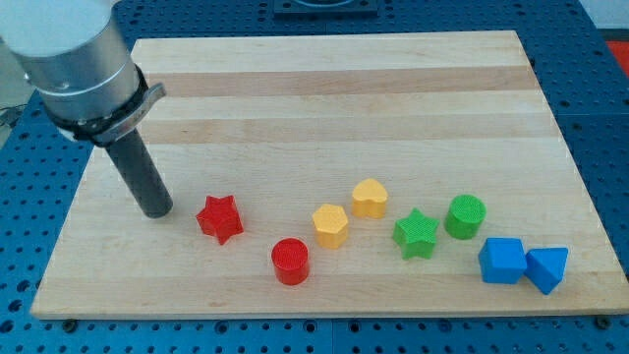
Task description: Move the red star to the top left side of the red circle
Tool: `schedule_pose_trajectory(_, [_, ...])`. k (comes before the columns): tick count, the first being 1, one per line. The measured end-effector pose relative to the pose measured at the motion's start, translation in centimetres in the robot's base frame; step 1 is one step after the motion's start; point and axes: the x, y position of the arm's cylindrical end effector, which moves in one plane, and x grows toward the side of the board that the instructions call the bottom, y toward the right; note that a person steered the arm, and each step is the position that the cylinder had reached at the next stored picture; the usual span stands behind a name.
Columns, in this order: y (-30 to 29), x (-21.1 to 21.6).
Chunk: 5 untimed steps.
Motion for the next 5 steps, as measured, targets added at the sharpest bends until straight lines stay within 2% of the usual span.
schedule_pose_trajectory(1, [1.5, 0.0])
schedule_pose_trajectory(3, [10.9, 0.0])
schedule_pose_trajectory(5, [10.6, -1.6])
